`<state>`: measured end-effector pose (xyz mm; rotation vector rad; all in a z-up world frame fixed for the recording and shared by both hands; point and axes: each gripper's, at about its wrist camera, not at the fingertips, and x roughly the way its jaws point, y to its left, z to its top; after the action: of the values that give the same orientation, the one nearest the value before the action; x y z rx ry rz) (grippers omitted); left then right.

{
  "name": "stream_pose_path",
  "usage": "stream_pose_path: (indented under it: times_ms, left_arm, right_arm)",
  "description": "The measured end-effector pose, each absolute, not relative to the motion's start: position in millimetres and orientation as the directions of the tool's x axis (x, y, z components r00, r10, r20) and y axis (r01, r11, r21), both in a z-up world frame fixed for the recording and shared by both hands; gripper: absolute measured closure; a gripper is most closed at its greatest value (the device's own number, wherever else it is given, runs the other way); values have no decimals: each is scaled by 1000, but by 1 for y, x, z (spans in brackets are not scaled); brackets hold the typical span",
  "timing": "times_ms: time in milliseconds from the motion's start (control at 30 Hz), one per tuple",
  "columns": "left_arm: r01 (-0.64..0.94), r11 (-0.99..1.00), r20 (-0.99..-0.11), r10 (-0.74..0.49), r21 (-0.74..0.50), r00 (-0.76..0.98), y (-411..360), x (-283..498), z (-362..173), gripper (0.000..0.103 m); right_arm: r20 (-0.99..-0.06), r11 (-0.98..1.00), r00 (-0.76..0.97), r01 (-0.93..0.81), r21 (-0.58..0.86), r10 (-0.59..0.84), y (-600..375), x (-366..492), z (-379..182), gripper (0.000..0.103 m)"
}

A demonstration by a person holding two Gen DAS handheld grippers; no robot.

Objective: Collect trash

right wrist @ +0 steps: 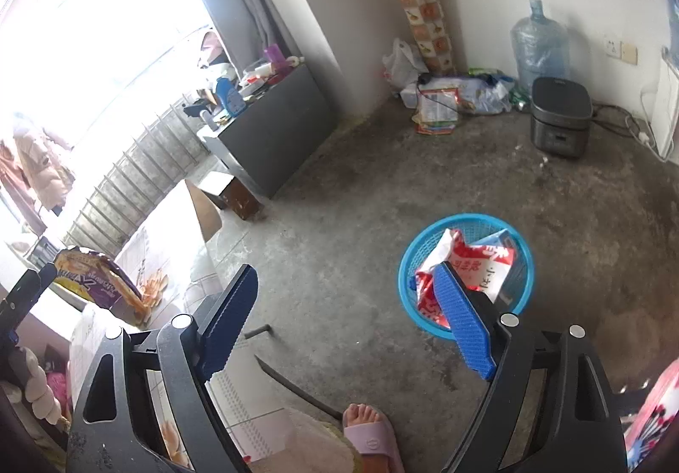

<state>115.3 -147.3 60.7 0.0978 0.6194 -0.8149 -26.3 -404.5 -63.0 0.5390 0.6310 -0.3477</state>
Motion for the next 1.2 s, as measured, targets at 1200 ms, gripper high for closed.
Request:
stream_pose_path:
  times_ms: [1200]
  left_arm:
    - [464, 879, -545, -441, -105, 713, 105, 265, -18, 16]
  right_arm:
    - [-645, 941, 688, -195, 277, 333, -178, 200, -62, 18]
